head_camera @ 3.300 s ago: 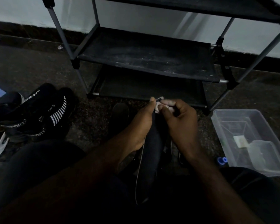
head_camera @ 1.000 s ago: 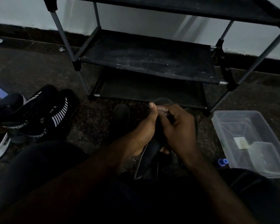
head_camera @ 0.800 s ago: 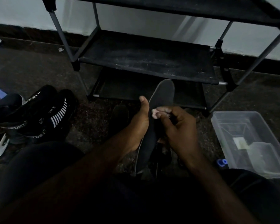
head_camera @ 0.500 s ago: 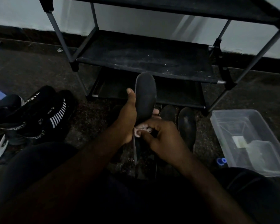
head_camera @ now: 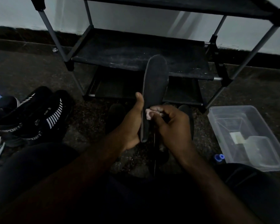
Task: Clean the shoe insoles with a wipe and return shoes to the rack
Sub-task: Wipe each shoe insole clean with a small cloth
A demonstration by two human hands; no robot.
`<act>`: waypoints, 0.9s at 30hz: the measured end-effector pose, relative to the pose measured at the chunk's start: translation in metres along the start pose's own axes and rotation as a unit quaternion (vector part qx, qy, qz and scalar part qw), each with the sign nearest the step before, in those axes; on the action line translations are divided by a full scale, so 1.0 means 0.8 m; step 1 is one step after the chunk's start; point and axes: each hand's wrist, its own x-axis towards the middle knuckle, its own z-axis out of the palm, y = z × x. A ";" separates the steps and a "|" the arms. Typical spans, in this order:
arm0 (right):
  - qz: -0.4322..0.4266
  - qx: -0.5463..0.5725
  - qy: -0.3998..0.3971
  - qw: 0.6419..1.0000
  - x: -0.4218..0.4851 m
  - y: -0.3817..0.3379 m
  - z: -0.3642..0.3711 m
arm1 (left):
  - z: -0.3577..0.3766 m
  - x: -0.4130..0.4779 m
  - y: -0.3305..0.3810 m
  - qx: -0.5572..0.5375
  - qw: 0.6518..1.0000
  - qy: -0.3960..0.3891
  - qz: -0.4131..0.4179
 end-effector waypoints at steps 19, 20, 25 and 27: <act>0.079 0.168 -0.072 0.980 -0.013 -0.013 0.014 | -0.016 0.010 -0.005 0.051 0.998 0.046 -0.006; 0.076 0.157 -0.066 0.982 -0.011 -0.013 0.014 | -0.015 0.009 -0.007 0.052 0.997 0.057 -0.006; 0.064 0.127 -0.209 0.968 -0.008 -0.012 0.003 | -0.013 0.001 0.007 0.000 0.999 0.047 0.010; 0.067 0.136 -0.256 0.955 -0.007 -0.015 -0.003 | -0.013 0.001 0.015 -0.022 0.999 0.043 0.003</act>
